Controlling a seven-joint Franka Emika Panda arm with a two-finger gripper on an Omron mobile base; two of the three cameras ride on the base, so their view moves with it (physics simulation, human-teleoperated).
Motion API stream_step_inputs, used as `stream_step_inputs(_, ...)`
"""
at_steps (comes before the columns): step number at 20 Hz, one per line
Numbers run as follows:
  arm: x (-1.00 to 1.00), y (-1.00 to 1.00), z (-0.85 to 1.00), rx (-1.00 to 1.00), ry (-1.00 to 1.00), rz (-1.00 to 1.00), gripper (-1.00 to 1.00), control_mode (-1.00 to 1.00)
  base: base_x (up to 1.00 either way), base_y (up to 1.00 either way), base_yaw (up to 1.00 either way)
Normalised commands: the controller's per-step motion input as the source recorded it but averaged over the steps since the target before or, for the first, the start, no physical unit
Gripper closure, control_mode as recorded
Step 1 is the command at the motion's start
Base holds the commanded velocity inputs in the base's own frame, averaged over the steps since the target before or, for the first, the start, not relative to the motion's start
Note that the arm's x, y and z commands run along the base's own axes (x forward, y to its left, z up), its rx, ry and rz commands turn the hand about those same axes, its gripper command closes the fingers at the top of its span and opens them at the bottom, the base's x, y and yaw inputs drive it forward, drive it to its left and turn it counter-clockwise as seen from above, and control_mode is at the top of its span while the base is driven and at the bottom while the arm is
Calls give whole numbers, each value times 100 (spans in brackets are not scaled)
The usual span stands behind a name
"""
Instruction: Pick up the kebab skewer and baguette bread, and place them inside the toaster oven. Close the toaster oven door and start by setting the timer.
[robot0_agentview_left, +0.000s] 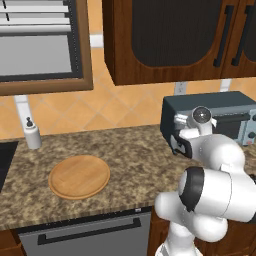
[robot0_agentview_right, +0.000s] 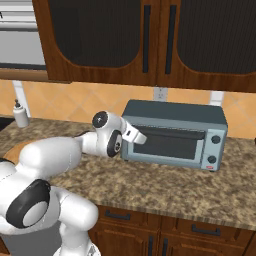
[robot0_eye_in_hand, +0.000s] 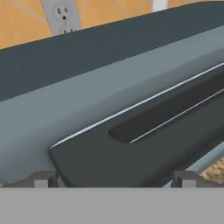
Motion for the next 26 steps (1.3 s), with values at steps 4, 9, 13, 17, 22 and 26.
stream_step_inputs(4, 36, 0, -1, -6, 0, 0, -100, -100, 0, 0, 0)
stream_step_inputs(9, -2, -1, 2, -7, 3, 0, -100, -100, 0, 0, 0)
stream_step_inputs(13, -32, -1, 2, -10, 10, 0, -100, -100, 0, 0, 0)
stream_step_inputs(17, -40, 0, 0, -13, 10, 0, -100, -100, 0, 0, 0)
stream_step_inputs(22, -53, -8, 0, -10, 12, 1, -100, -100, 0, 0, 0)
stream_step_inputs(26, -77, -55, 0, -5, 10, 11, -100, -100, 0, 0, 0)
